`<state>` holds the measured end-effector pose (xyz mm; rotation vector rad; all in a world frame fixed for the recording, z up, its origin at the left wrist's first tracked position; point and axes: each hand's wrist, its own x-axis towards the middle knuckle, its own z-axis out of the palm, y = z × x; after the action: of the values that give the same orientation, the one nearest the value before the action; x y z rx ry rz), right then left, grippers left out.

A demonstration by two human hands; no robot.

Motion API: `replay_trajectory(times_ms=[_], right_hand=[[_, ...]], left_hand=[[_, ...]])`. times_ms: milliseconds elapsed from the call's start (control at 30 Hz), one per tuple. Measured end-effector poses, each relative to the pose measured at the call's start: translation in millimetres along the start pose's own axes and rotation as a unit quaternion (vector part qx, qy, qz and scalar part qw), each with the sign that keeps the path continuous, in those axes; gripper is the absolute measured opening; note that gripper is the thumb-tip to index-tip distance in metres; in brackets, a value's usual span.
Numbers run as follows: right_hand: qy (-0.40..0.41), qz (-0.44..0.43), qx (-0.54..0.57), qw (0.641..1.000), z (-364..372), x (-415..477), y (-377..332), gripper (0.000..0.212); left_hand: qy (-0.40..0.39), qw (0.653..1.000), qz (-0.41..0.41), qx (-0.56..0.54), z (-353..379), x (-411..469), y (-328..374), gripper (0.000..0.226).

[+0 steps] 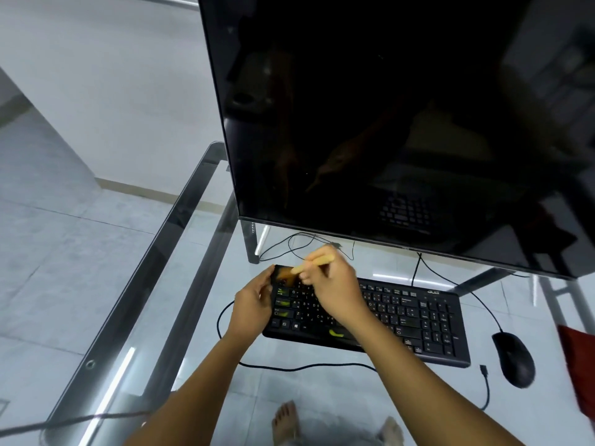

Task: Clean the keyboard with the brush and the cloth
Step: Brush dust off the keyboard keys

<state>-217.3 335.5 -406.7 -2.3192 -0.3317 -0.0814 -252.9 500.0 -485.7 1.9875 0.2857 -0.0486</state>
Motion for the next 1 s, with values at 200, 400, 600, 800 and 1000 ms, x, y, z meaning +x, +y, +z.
replay_trajectory(times_ms=[200, 400, 600, 800, 1000], right_hand=[[0.019, 0.022, -0.011, 1.000, 5.1, 3.8, -3.5, 0.016], [0.014, 0.056, -0.029, 0.998, 0.4, -4.6, 3.4, 0.013], [0.028, 0.100, -0.023, 0.994, -16.7, -17.9, 16.1, 0.015], [-0.086, 0.060, -0.016, 0.994, -31.6, -39.0, 27.5, 0.016], [-0.130, 0.063, 0.019, 0.989, -29.7, -55.5, 21.6, 0.019]], left_hand=[[0.046, 0.999, -0.015, 0.008, -7.2, 1.2, 2.1, 0.037], [-0.003, 0.999, -0.030, 0.016, -8.8, 7.6, 2.6, 0.039], [-0.015, 0.999, -0.025, 0.024, -9.0, 3.8, 5.6, 0.033], [-0.002, 0.999, -0.018, 0.049, -7.3, 5.6, 4.4, 0.025], [-0.018, 0.997, -0.052, 0.049, -10.3, 11.8, 2.2, 0.023]])
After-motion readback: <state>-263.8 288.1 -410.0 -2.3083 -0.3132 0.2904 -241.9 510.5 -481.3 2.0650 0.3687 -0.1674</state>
